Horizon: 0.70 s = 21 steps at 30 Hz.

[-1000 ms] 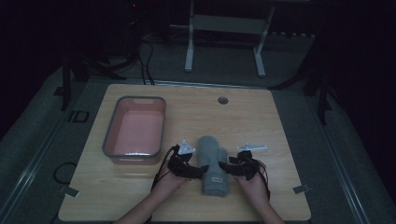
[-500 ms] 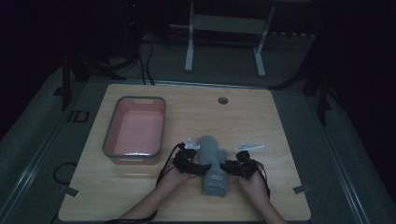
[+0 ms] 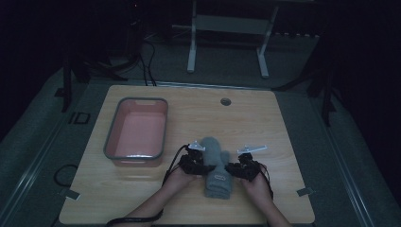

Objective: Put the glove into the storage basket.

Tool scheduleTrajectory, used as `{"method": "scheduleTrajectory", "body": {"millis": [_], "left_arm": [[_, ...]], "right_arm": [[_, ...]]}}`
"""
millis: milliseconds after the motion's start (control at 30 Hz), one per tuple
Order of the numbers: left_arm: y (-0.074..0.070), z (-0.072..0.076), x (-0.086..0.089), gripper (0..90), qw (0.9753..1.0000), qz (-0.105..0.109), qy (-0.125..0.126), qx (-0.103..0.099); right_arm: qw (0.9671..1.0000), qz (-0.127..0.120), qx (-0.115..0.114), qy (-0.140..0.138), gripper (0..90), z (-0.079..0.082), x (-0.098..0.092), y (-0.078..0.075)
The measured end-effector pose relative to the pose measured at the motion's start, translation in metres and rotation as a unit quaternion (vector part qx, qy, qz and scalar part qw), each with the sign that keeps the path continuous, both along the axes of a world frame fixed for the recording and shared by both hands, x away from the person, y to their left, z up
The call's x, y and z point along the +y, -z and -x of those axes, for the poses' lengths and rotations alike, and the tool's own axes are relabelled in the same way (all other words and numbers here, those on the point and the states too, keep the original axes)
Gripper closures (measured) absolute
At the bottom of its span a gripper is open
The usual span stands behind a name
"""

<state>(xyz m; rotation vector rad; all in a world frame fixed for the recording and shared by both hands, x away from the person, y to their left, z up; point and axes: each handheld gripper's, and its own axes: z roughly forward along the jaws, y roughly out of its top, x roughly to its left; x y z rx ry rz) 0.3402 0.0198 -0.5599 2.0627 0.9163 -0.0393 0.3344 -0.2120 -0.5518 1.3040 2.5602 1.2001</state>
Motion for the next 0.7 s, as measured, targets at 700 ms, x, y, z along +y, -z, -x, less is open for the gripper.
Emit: {"method": "scheduleTrajectory", "body": {"millis": [700], "left_arm": [[-0.058, 0.004, 0.007, 78.6, 0.9981, 0.004, 0.009, -0.060]], "right_arm": [[0.9982, -0.050, -0.029, -0.016, 81.5, 0.002, -0.003, -0.046]]}}
